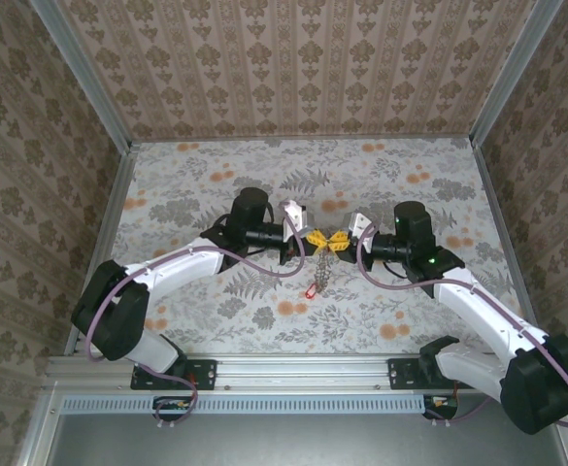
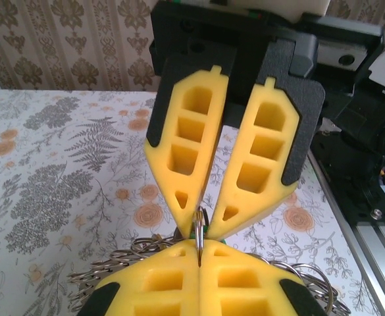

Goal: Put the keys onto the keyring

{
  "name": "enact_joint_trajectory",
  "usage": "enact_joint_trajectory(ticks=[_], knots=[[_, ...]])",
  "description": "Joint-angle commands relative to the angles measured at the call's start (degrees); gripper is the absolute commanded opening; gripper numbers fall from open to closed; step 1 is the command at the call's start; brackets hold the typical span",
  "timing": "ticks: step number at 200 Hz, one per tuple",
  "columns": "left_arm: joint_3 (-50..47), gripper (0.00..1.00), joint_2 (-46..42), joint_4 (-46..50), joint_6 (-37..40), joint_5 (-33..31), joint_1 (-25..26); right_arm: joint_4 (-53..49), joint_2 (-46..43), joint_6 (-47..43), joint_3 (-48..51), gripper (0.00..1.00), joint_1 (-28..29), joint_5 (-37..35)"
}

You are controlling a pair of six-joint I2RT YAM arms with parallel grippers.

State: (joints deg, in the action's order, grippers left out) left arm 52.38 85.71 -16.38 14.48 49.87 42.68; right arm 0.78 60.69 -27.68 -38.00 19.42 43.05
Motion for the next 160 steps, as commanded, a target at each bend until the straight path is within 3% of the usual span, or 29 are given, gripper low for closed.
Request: enact_joint_trajectory(ticks=[1,35,53,108,138,160], knots=[[0.0,0.0,-2.3,-6.1,-2.4,3.4,-0.2,2.0,-0.5,1.8,1.3,0.17,-0.7,1.4],[0.0,0.0,-2.2,-6.1,-2.4,3.7,-0.3,2.6,-0.3,2.3,1.1,0.16,-1.1,2.1],[0.2,0.0,-2.1,-5.5,-2.3,3.8,-0.3,3.0,-0.6,2.8,0.8,0.11,-1.1,3.1],[0.5,0.0,-1.6,-5.5,-2.5,4.1,-0.2,4.5,-0.1,4.4,-0.1,0.13,-1.1,4.1],[1.3,0.0,-1.5,-2.9,-1.2,3.6,-0.2,3.8,-0.2,4.5,-1.1,0.01,-1.1,3.2],[2.7,0.02,-1.4,3.7,2.8,2.1,0.2,-0.2,-0.2,2.5,-2.8,0.0,-1.0,2.2]])
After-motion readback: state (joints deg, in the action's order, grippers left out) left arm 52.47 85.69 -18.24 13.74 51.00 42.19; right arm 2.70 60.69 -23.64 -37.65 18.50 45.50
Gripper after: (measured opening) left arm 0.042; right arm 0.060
